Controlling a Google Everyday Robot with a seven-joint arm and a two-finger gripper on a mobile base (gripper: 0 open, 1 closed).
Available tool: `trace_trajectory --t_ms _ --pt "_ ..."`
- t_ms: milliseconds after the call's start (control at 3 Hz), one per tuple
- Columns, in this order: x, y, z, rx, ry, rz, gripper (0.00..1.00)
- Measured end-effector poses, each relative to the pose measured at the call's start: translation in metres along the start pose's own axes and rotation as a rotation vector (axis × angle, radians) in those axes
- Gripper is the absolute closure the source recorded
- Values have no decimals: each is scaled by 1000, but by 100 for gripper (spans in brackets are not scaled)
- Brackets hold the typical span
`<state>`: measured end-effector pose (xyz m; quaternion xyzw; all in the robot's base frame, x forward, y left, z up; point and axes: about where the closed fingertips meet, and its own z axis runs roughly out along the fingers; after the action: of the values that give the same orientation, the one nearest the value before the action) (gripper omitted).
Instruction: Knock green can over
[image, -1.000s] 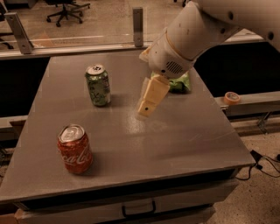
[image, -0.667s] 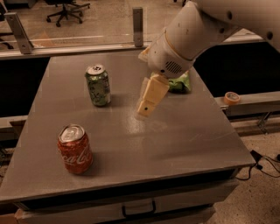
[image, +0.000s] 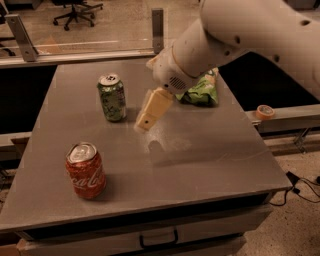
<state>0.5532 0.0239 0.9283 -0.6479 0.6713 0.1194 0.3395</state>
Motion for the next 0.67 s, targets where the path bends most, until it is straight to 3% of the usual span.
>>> trace_trajectory --t_ms 667 --pt "-21 -44 67 47 -156 24 0"
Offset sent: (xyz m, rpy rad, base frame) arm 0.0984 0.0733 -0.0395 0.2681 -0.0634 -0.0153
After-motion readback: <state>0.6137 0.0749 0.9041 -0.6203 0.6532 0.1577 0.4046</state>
